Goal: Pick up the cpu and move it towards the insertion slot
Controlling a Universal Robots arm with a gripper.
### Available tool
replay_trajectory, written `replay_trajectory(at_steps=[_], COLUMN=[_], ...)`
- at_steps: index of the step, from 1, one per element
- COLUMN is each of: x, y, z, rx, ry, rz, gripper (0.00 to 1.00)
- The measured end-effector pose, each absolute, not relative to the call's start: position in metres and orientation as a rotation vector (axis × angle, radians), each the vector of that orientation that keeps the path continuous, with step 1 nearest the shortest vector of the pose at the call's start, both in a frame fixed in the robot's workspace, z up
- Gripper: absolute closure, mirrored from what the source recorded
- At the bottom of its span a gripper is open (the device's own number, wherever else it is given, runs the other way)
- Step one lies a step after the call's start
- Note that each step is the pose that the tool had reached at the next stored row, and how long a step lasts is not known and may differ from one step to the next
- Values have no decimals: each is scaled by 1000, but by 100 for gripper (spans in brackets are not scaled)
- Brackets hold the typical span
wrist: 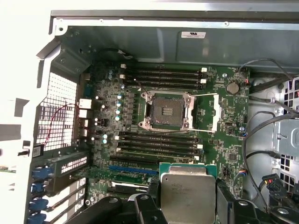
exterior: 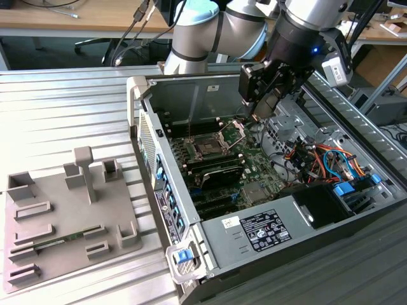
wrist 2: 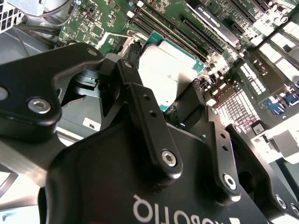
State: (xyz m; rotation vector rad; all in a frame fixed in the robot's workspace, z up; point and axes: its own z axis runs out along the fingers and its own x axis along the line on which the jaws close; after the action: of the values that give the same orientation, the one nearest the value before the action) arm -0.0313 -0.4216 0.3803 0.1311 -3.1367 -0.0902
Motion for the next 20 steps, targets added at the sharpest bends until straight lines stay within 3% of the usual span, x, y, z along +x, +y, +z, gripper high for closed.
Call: replay_trajectory(at_steps=[20], x=[-29], y=[-422], z=[377], rx=[131], ry=[-3137], rz=[-90], gripper=[45])
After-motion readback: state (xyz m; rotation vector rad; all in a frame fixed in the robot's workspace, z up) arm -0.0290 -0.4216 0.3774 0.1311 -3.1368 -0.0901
